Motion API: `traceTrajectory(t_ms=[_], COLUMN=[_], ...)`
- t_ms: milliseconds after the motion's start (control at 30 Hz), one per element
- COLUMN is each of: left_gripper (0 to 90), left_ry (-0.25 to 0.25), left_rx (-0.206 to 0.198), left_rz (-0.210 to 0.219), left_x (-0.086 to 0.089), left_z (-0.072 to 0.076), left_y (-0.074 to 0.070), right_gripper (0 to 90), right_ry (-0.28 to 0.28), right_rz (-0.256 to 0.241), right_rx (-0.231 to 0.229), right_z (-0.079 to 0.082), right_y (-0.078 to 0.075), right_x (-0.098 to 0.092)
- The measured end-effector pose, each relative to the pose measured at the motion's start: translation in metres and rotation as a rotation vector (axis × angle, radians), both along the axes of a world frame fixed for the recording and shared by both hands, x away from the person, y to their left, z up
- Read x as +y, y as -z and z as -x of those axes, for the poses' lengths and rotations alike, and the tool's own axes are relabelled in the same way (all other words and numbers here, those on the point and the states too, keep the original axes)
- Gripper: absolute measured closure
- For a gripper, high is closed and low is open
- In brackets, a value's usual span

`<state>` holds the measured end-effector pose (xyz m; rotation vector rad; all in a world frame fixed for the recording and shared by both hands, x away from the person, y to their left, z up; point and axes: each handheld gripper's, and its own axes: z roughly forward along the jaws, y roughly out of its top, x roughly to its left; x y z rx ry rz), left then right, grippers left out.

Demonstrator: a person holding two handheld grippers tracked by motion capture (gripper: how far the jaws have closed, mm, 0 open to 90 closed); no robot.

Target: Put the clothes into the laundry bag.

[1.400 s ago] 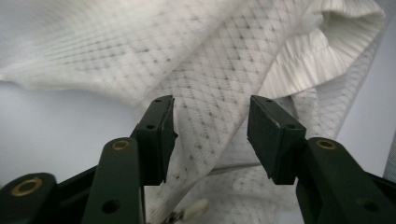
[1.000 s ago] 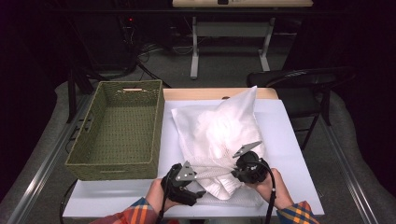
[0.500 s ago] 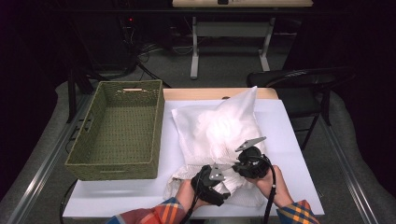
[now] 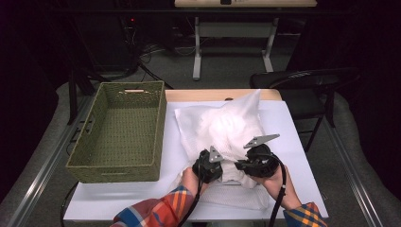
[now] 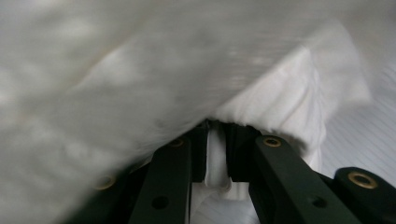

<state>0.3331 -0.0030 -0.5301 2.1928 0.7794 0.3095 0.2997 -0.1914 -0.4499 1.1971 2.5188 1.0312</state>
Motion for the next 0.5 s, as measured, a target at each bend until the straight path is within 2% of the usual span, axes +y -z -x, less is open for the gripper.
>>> traceTrajectory(t_ms=[33, 100, 133, 200, 267, 300, 500], left_gripper=[81.3, 81.1, 81.0, 80.4, 76.9, 73.1, 46.6], left_ry=[-0.022, -0.058, -0.072, -0.089, -0.084, -0.074, 0.002], left_rx=[-0.016, -0.054, -0.044, -0.018, 0.023, 0.028, 0.058], left_rz=[-0.004, -0.040, -0.050, -0.053, -0.039, -0.043, -0.038], left_x=[0.001, 0.003, 0.005, 0.007, 0.011, 0.012, 0.021], left_z=[-0.005, -0.013, -0.018, -0.024, -0.025, -0.023, -0.005], left_y=[-0.002, -0.002, 0.000, 0.007, 0.013, 0.013, -0.002], right_gripper=[87.9, 87.9, 87.9, 87.9, 87.8, 87.8, 87.4], right_ry=[0.002, -0.004, -0.005, -0.007, -0.007, -0.005, -0.002], right_rz=[-0.022, -0.034, -0.042, -0.024, -0.016, -0.011, 0.003], right_rx=[-0.006, -0.006, 0.000, 0.017, 0.032, 0.029, 0.018], right_z=[0.000, 0.001, 0.000, -0.001, -0.003, -0.003, -0.003], right_y=[-0.003, -0.004, -0.003, 0.002, 0.008, 0.009, 0.008], right_x=[-0.001, -0.002, -0.002, -0.001, 0.000, 0.000, 0.000])
